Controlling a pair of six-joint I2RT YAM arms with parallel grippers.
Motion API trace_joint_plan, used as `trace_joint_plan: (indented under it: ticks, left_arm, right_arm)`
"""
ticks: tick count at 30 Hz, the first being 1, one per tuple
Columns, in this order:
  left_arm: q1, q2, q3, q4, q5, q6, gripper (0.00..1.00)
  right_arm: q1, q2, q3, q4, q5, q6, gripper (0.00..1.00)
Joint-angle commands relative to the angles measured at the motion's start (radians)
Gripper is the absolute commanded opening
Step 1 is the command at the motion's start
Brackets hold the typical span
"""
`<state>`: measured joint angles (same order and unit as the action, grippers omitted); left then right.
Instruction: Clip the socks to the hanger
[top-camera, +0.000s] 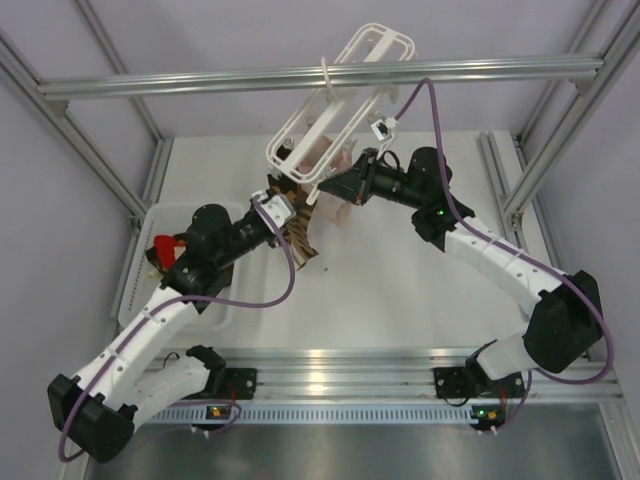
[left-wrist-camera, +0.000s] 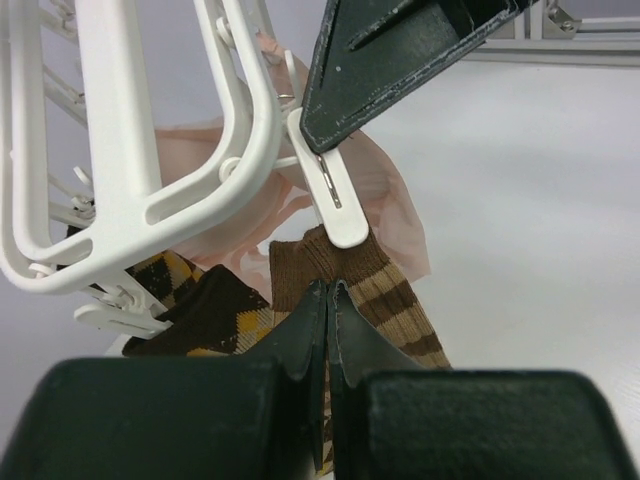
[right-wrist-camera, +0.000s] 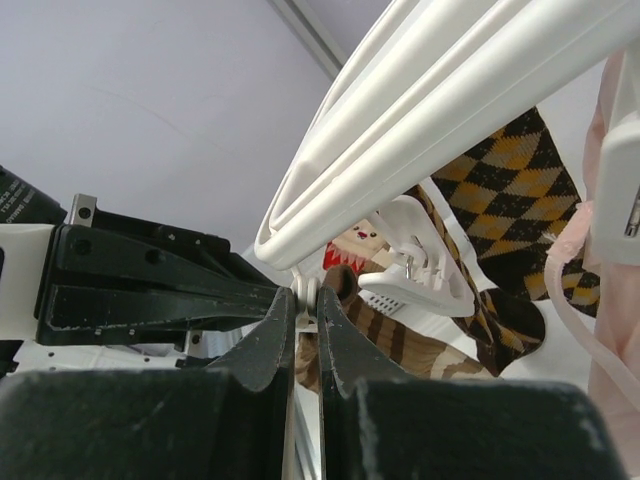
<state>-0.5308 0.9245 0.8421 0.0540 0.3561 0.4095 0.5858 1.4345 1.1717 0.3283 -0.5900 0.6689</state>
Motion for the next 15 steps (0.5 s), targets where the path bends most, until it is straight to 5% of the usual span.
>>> trace_joint_plan:
  ticks: [1,15]
  left_arm:
    - [-0.003,-0.018,0.060,0.084,-0.016,-0.028,0.00]
    - [-0.003,0.031,0.071,0.118,0.037,-0.049,0.00]
  right_arm:
    - [-0.009,-0.003,0.006,-0.006,-0.011,-0.029,0.00]
    - [-0.009,-0.006,0.013,0.002,-0.013,-0.015,0.00]
